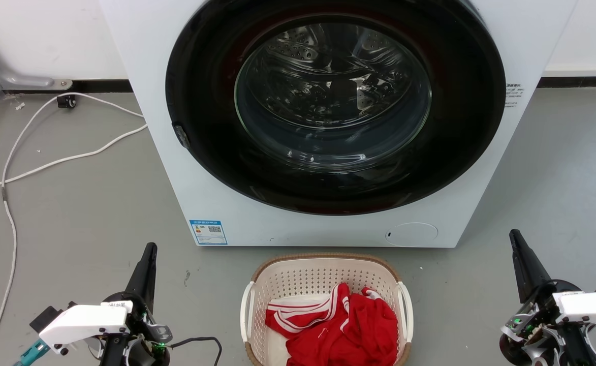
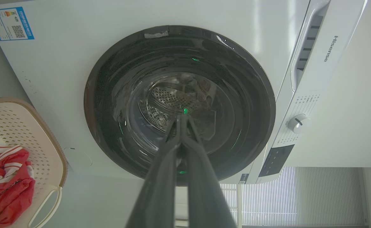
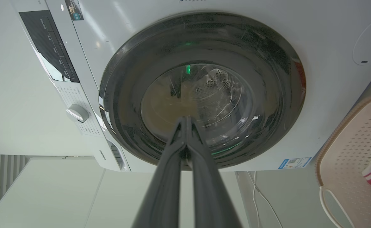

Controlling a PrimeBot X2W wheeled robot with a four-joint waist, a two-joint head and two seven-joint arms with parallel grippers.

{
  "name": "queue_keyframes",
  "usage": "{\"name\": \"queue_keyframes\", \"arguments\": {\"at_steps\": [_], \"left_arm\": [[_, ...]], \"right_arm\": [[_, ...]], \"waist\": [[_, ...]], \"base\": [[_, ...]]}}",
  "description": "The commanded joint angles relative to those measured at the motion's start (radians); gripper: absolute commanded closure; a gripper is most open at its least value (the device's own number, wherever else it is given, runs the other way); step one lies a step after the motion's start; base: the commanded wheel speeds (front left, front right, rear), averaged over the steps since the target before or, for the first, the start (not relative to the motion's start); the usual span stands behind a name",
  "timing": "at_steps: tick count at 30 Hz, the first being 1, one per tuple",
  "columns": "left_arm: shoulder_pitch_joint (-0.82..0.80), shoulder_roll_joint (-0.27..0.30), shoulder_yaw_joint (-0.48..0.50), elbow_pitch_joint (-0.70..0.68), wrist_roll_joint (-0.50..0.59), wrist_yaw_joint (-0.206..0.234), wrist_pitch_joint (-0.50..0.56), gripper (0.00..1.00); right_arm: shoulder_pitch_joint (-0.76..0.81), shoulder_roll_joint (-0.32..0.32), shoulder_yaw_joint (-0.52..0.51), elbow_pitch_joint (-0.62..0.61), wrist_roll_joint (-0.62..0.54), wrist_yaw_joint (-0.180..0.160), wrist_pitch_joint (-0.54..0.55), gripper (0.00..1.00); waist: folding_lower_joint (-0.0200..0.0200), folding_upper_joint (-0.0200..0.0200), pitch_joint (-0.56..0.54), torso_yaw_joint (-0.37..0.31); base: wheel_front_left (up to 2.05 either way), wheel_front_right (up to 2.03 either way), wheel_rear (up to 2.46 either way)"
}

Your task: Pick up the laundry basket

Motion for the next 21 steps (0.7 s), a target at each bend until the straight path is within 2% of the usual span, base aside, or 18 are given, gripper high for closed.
{"name": "queue_keyframes", "arguments": {"at_steps": [1, 14, 15, 21], "left_arm": [[-0.009, -0.001, 0.002, 0.002, 0.007, -0.003, 0.003, 1.00], [-0.010, -0.003, 0.006, 0.002, 0.008, -0.003, 0.005, 1.00], [0.000, -0.003, 0.004, 0.000, 0.006, 0.000, 0.003, 0.00], [0.001, -0.007, -0.037, 0.007, 0.020, 0.001, -0.027, 0.00]], "right_arm": [[-0.011, 0.004, -0.001, 0.001, -0.003, 0.003, 0.002, 1.00], [-0.011, 0.004, -0.002, 0.001, -0.003, 0.003, 0.002, 1.00], [0.000, 0.000, -0.001, 0.000, 0.000, 0.000, 0.001, 0.00], [0.020, 0.001, 0.010, -0.003, -0.016, 0.000, -0.022, 0.00]], "waist": [[0.0000, -0.0001, 0.000, 0.000], [0.0000, -0.0001, 0.000, 0.000], [0.0000, -0.0001, 0.000, 0.000], [0.0000, -0.0001, 0.001, 0.000]], "base": [[0.00, 0.00, 0.00], [0.00, 0.00, 0.00], [0.00, 0.00, 0.00], [0.00, 0.00, 0.00]]}}
